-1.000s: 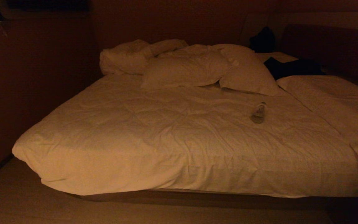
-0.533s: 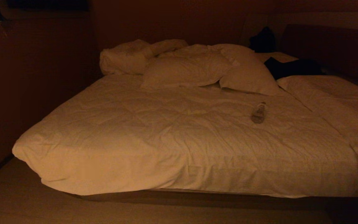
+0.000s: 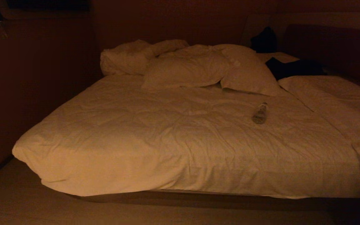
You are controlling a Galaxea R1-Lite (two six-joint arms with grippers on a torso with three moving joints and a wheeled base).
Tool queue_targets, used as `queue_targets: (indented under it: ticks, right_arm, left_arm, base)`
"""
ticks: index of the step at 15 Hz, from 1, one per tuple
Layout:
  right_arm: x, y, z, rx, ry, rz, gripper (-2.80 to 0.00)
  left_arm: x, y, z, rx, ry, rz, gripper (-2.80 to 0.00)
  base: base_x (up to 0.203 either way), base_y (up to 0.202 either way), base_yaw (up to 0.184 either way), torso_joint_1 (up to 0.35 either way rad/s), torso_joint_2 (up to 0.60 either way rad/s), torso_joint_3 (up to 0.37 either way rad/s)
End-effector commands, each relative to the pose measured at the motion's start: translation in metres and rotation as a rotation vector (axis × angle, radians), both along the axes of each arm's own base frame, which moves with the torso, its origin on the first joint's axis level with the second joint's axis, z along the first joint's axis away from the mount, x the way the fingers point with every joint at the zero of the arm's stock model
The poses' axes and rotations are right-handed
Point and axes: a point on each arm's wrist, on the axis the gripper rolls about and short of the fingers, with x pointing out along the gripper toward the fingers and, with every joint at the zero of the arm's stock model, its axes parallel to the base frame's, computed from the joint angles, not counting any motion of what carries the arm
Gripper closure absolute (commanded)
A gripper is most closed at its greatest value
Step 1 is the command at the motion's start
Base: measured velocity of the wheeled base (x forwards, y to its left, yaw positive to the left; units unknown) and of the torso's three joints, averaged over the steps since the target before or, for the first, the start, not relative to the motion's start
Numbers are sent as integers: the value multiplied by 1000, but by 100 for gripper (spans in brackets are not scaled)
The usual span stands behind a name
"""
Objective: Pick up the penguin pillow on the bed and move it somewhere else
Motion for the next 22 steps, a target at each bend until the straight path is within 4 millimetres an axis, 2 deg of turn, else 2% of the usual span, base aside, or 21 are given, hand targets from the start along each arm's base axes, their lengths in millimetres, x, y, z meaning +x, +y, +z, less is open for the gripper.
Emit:
queue_targets:
  ticks: [1,5,8,11,12,18,22]
  right_arm:
    - [2,5,13,-5,-9,0,-280]
    - [5,10,29,-41,-47,4,-280]
    - [13,19,48,-55,-140,45,-280]
    - [49,31,69,26,-322,148,-280]
    - [67,34,74,75,-370,180,0]
    - [217,46,79,406,-583,368,0]
    - [323,71,83,564,-674,473,0]
  left_arm:
    - [0,0,0,0,-1,1,0]
    - [0,0,0,1,0,1,0]
    - [0,0,0,1,0,0,0]
    - [0,0,0,0,-1,0,0]
    - [0,0,0,0,0,1,0]
    - [0,0,0,0,0,1,0]
    - [0,0,0,0,-1,1,0]
  base:
    - [0,0,0,0,0,0]
    - [0,0,0,0,0,0]
    - [0,0,0,0,0,0]
    - [0,0,0,0,0,0]
    - [0,0,0,0,0,0]
    - [0,0,0,0,0,0]
    - [0,0,0,0,0,0]
